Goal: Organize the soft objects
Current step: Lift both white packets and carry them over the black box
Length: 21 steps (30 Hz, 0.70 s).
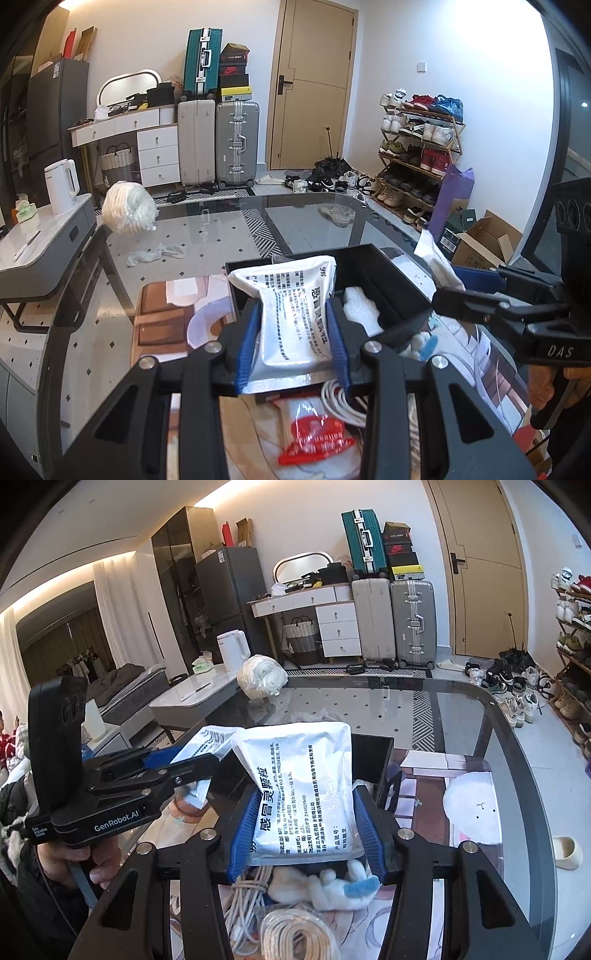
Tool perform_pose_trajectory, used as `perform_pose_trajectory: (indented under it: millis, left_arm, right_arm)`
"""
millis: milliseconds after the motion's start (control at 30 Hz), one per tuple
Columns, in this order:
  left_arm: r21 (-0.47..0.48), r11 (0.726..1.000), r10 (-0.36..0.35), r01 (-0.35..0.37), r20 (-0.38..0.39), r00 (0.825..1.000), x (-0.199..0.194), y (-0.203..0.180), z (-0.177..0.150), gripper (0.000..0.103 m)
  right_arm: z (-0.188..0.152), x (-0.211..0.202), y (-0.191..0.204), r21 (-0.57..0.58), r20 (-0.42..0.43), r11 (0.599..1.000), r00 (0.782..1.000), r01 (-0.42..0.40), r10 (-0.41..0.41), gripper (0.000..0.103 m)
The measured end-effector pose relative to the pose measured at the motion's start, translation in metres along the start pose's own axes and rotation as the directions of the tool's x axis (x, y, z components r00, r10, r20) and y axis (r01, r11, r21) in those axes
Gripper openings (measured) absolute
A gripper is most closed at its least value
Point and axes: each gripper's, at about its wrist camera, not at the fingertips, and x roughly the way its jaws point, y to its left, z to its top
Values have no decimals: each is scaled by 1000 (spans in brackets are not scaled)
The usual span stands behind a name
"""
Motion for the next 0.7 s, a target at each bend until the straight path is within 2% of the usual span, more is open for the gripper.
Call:
perform_pose_trajectory:
  millis: [300, 500, 700]
  left_arm:
    - [14, 1000, -9, 9, -14, 1000, 24, 1, 17, 34]
    - [24, 999, -21, 22, -35, 999, 43, 0, 21, 35]
    - [29, 999, -24, 25, -56, 998, 59, -1, 20, 35]
  right_arm:
    - [22, 26, -9, -12, -40, 999, 998, 41, -41, 52]
    - [27, 58, -15, -49, -115, 997, 991, 58, -63, 52]
    - [31, 73, -12, -99, -121, 992, 988, 83, -95, 52]
